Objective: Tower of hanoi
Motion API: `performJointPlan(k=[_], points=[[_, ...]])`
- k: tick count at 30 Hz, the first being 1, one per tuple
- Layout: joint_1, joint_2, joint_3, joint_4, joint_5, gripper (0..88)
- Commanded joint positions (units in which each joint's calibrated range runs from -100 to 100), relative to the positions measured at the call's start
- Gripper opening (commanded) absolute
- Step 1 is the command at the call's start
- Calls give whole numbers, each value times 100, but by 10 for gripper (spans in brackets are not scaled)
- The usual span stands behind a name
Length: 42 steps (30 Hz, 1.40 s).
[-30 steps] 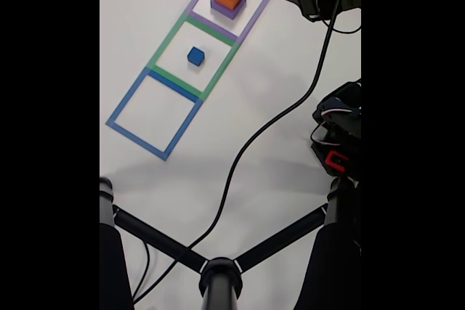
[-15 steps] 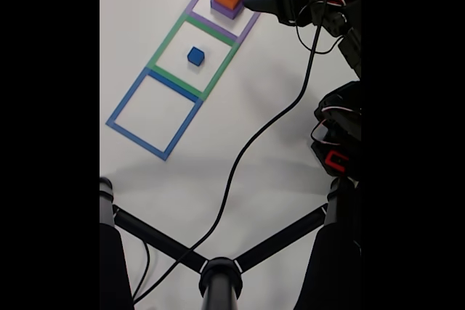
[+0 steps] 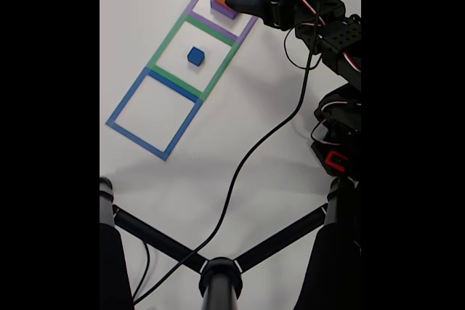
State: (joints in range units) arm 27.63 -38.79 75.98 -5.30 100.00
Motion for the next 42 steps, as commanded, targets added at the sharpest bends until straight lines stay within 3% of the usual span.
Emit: performJointPlan(k=[1,20,42], points=[[-75,418,-24,-834,0,400],[-167,2870,-360,-3230,0,411],[-312,4152,-1333,-3764,0,400]])
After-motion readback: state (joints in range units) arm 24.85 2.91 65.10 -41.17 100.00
